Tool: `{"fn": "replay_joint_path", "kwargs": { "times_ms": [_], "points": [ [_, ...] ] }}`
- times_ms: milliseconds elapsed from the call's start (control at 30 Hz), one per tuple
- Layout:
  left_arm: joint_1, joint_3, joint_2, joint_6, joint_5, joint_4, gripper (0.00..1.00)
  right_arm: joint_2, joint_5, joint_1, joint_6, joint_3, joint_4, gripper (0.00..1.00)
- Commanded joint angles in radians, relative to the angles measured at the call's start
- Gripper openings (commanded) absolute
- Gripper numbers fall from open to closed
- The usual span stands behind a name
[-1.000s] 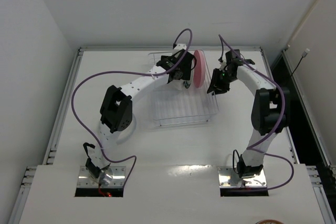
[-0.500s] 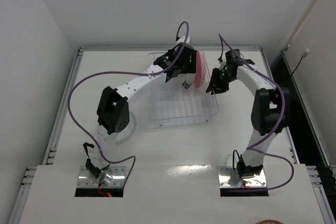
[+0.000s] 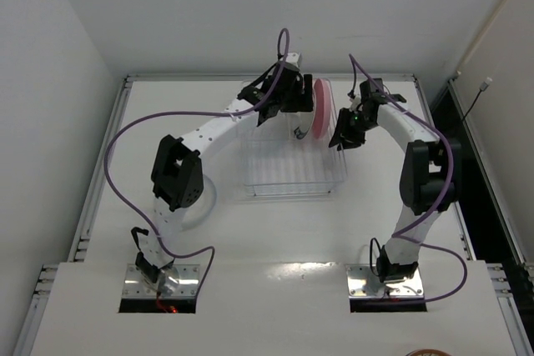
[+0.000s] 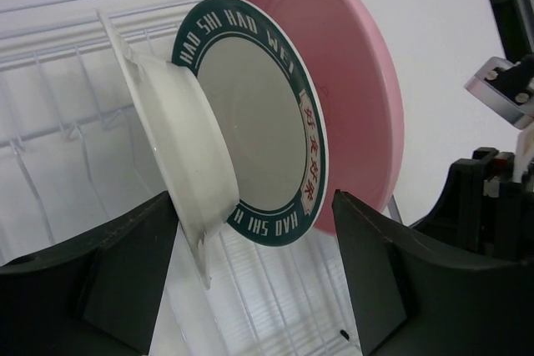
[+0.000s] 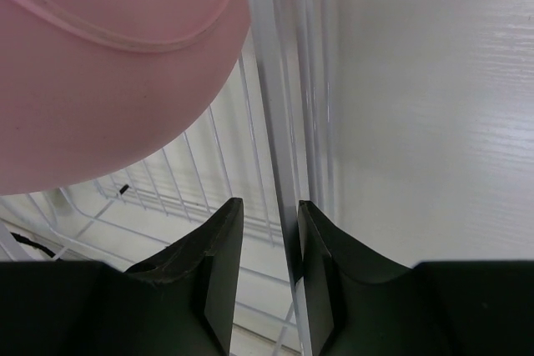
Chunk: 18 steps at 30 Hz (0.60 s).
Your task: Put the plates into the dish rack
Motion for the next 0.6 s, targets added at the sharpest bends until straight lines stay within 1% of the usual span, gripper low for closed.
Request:
{"fn": "replay_joint_path", "kwargs": {
  "times_ms": [0, 167, 367, 467, 567],
  "points": [
    [-0.029, 0.018, -0.008, -0.053, 0.273, 0.215, 0.70, -0.035, -0.084, 0.015, 0.010, 0.008, 0.054, 0.30],
    [-0.029, 0.018, -0.008, -0.069, 0.274, 0.196, 0.70, -0.035, -0.094, 0.015, 0.010, 0.008, 0.054, 0.30],
    [-0.020, 0.018, -0.017, -0.026, 0.274, 0.100, 0.70, -0.035, -0.114, 0.015, 0.010, 0.008, 0.065, 0.30],
    [-0.020, -0.007, -0.037, 0.019, 0.229, 0.045, 0.70, -0.035, -0.114, 0.015, 0.010, 0.008, 0.065, 0.30],
    [-0.020, -0.045, -0.084, 0.060, 0.177, 0.023, 0.75, -0.044, -0.114, 0.015, 0.010, 0.008, 0.065, 0.30]
  ]
}}
